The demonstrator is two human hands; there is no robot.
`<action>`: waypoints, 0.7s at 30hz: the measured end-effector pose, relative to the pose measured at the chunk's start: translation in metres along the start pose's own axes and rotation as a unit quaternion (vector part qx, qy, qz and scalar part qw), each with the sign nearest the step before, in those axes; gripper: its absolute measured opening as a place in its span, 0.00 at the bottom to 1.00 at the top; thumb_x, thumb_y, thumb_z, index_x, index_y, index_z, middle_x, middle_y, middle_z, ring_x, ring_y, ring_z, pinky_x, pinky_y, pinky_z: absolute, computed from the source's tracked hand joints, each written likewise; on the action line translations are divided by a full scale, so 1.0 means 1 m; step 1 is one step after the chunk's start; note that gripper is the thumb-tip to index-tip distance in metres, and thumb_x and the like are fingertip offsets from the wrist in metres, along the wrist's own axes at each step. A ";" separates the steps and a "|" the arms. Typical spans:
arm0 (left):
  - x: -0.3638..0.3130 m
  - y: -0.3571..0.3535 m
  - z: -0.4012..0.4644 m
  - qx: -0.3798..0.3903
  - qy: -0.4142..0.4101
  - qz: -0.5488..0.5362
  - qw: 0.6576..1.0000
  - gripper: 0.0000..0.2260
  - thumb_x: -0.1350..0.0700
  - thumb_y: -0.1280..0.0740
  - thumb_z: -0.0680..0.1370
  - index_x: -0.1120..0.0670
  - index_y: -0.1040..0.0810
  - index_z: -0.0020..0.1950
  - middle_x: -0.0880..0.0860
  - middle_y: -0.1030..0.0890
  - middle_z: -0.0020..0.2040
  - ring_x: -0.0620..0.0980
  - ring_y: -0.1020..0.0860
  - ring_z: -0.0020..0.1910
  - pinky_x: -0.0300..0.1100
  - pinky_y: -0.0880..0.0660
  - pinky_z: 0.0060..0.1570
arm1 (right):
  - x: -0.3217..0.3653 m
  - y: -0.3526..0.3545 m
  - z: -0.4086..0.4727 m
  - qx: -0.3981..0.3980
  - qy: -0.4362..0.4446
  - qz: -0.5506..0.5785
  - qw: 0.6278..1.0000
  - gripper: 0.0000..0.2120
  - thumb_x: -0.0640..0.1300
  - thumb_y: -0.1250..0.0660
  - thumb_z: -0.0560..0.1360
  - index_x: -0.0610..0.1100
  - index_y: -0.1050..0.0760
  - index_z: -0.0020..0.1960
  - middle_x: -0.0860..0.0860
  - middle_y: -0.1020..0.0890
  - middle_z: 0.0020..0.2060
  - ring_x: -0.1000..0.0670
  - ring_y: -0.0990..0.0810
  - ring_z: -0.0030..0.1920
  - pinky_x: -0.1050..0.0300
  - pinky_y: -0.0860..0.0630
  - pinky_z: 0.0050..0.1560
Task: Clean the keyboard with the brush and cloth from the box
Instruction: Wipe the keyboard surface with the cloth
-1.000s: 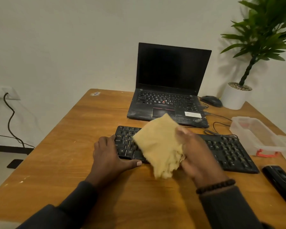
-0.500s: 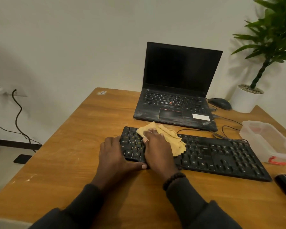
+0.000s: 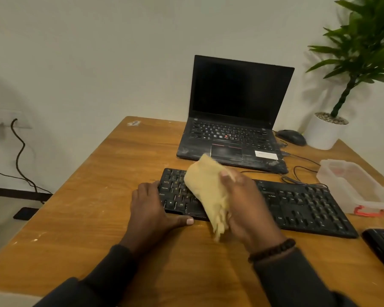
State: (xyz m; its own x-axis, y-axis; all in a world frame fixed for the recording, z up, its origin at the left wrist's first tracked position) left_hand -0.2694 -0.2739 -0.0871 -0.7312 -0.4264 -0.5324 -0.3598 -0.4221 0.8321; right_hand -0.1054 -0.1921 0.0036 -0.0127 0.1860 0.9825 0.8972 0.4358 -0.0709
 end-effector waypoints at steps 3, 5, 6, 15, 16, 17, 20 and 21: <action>0.003 0.003 -0.001 -0.010 -0.005 -0.038 0.999 0.67 0.14 0.43 0.45 0.52 0.40 0.76 0.49 0.35 0.67 0.42 0.41 0.62 0.40 0.38 0.63 | 0.024 0.019 0.037 -0.130 0.026 0.044 0.990 0.10 0.46 0.45 0.83 0.52 0.26 0.50 0.51 0.19 0.46 0.49 0.19 0.48 0.50 0.19 0.48; 0.004 0.003 -0.001 -0.016 -0.006 -0.036 0.999 0.68 0.13 0.49 0.45 0.52 0.40 0.76 0.49 0.36 0.67 0.41 0.42 0.61 0.39 0.39 0.62 | 0.032 0.021 0.060 -0.192 0.128 -0.090 0.969 0.11 0.46 0.46 0.83 0.53 0.25 0.57 0.55 0.22 0.44 0.51 0.21 0.47 0.51 0.21 0.48; 0.003 0.003 -0.001 -0.019 -0.007 -0.037 0.999 0.67 0.13 0.49 0.46 0.52 0.40 0.76 0.49 0.36 0.67 0.41 0.42 0.61 0.39 0.39 0.62 | 0.031 0.016 0.069 -0.185 0.163 -0.158 0.956 0.13 0.46 0.46 0.83 0.51 0.26 0.63 0.55 0.23 0.43 0.54 0.23 0.43 0.55 0.22 0.44; 0.003 -0.001 0.002 -0.029 0.000 -0.045 0.999 0.61 0.17 0.40 0.49 0.54 0.33 0.72 0.51 0.30 0.63 0.47 0.34 0.60 0.38 0.39 0.55 | -0.051 -0.051 0.046 0.055 0.217 -0.567 0.793 0.21 0.38 0.42 0.81 0.48 0.35 0.74 0.51 0.37 0.75 0.52 0.42 0.76 0.56 0.49 0.74; 0.003 -0.001 0.003 -0.030 0.001 -0.049 0.998 0.57 0.21 0.38 0.51 0.55 0.32 0.72 0.52 0.29 0.62 0.47 0.34 0.60 0.38 0.39 0.54 | -0.055 -0.051 0.037 0.066 0.229 -0.560 0.794 0.21 0.38 0.43 0.82 0.48 0.35 0.74 0.52 0.38 0.76 0.53 0.44 0.76 0.58 0.51 0.74; 0.003 -0.001 0.003 -0.032 0.000 -0.049 0.998 0.55 0.24 0.38 0.53 0.56 0.31 0.72 0.53 0.29 0.62 0.48 0.34 0.59 0.38 0.39 0.54 | -0.058 -0.049 0.028 0.077 0.236 -0.555 0.794 0.21 0.39 0.44 0.83 0.49 0.35 0.74 0.53 0.38 0.76 0.54 0.45 0.76 0.59 0.51 0.74; 0.003 -0.002 0.004 -0.028 -0.008 -0.040 0.999 0.53 0.27 0.39 0.55 0.59 0.31 0.72 0.56 0.27 0.62 0.51 0.32 0.61 0.39 0.41 0.54 | -0.060 -0.043 -0.002 0.096 0.262 -0.533 0.799 0.19 0.42 0.45 0.83 0.52 0.34 0.73 0.56 0.36 0.74 0.57 0.43 0.75 0.63 0.50 0.72; 0.003 -0.003 0.004 -0.025 -0.006 -0.036 0.999 0.54 0.27 0.40 0.54 0.59 0.32 0.72 0.56 0.27 0.63 0.52 0.32 0.61 0.39 0.41 0.55 | -0.057 -0.041 -0.009 0.102 0.264 -0.529 0.800 0.19 0.43 0.45 0.83 0.53 0.33 0.73 0.56 0.34 0.73 0.58 0.40 0.74 0.63 0.46 0.72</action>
State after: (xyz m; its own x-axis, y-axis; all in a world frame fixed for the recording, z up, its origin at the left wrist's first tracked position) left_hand -0.2730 -0.2709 -0.0903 -0.7108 -0.3839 -0.5893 -0.3837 -0.4905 0.7824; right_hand -0.1374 -0.2289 -0.0483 -0.4812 -0.7558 0.4440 0.4169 0.2483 0.8744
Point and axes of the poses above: each hand's wrist, its own z-axis towards the middle knuckle, its own y-axis out of the back of the hand, x = y × z, the point moved 2 cm from there along z, towards the middle knuckle
